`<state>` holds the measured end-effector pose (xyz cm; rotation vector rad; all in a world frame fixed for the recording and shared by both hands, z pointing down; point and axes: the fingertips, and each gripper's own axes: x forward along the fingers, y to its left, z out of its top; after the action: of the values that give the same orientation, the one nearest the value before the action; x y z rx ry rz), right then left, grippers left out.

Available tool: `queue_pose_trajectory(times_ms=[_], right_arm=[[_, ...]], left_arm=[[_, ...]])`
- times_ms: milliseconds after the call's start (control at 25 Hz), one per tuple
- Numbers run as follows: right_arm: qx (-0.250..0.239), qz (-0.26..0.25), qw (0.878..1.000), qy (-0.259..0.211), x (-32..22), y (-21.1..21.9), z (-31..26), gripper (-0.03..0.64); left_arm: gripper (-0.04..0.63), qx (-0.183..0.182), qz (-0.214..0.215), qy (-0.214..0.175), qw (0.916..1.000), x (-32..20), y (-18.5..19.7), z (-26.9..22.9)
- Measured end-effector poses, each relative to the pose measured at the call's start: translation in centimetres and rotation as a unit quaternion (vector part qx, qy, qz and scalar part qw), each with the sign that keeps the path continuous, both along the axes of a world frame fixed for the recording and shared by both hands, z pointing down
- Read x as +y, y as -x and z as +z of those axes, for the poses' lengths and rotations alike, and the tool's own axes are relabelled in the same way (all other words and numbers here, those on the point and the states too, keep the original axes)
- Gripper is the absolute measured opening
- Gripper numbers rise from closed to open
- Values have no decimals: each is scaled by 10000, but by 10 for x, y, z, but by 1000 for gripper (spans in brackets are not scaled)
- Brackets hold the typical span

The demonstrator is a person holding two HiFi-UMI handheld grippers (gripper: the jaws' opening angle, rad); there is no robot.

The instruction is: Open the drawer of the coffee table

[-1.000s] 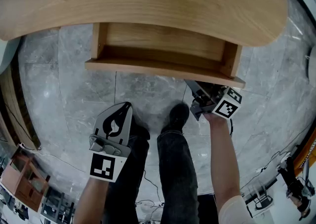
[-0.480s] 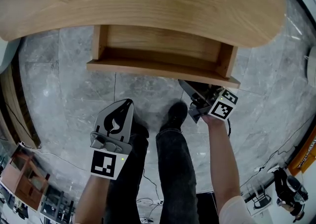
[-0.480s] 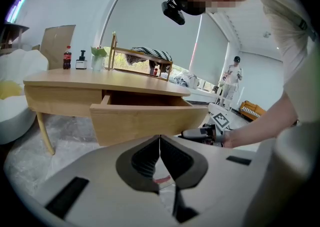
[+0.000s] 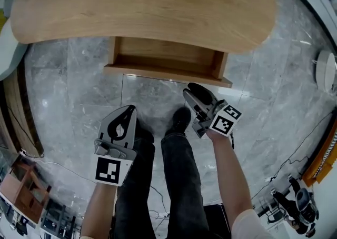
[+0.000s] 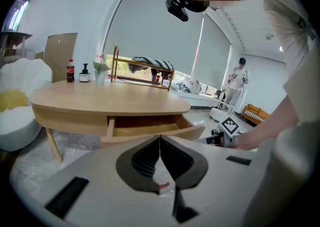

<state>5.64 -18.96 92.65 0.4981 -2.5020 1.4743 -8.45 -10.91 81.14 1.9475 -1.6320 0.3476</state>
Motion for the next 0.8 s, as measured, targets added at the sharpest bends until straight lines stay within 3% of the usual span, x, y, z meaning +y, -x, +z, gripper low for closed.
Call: queue_pose_trajectory(times_ms=[200,520,800], right_arm=[[406,-29,9982,-441,-2,-7,-79,90],[256,57,9961,-847,-12,-6,-223,47],[372,155,9917,-1222,-4,-16,-341,23]], left_arm=[[20,-31,4,-206,9998,-10,0,-69],[20,-460,507,-586,9959,-18,-3,-191],[20,-508,596,-703,9945,-2,-15,-291]])
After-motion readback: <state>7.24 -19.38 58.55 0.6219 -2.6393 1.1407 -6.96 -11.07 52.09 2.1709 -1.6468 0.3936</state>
